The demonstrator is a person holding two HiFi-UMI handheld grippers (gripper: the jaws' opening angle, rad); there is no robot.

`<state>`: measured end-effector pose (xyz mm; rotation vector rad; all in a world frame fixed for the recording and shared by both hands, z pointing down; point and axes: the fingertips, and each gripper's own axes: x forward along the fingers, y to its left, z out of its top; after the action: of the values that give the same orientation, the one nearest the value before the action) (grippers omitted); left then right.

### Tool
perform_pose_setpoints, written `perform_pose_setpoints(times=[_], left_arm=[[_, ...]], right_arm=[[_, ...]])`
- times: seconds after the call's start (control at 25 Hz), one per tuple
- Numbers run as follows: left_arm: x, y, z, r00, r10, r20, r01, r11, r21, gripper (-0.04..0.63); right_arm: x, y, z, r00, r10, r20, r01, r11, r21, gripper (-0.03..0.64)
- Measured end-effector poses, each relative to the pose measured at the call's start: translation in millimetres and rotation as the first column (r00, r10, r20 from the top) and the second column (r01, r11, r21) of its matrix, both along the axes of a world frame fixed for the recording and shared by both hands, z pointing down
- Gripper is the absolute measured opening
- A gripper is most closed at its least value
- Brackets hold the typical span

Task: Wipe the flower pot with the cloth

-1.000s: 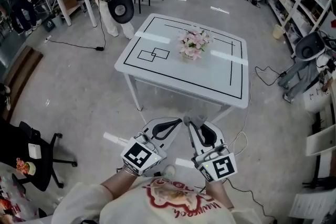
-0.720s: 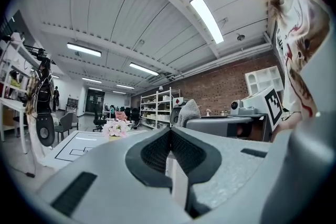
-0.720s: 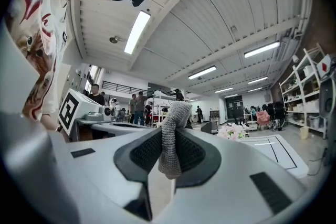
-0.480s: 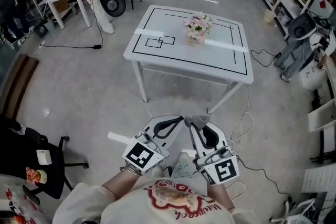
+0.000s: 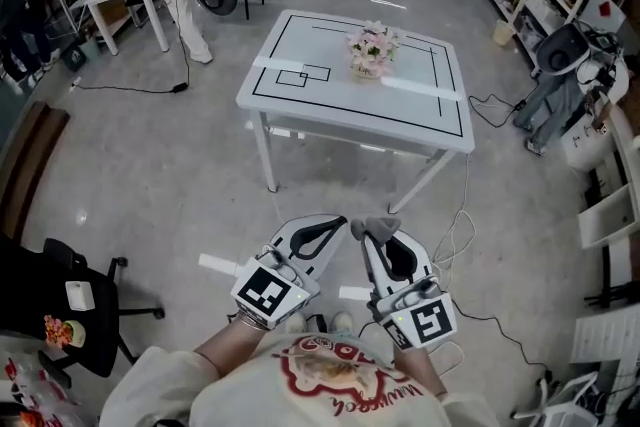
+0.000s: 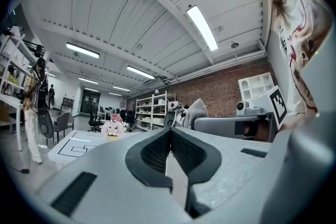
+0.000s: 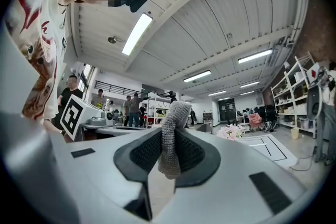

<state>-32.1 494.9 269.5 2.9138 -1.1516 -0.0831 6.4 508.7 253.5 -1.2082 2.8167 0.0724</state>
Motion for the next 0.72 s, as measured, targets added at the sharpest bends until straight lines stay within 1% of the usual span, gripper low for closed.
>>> perform_pose_setpoints(times=[0.12,0.4,0.72], left_arm=[[3.0,1.0,-4.0,1.000,-0.012,-0.004,0.012,1.000,0.010,0.003],[11.8,0.4,-3.7,1.000,-0.028,-0.009,0.028,1.000,0.005,0.003],[14.7,0.3,-2.4,0.999,-0.038,-0.004,0.038,0.999,0.002,0.003]], right_arm=[[1.9,2.9,-4.4,1.000,-0.014,-0.010,0.015,1.000,0.011,0.064],[8.4,4.8,-10.0,0.999,-0.039,-0.030,0.040,0.999,0.027,0.064],[9.3,6.6,-10.3,0.998,-0.055,-0.036,0.055,0.998,0.024,0.064]])
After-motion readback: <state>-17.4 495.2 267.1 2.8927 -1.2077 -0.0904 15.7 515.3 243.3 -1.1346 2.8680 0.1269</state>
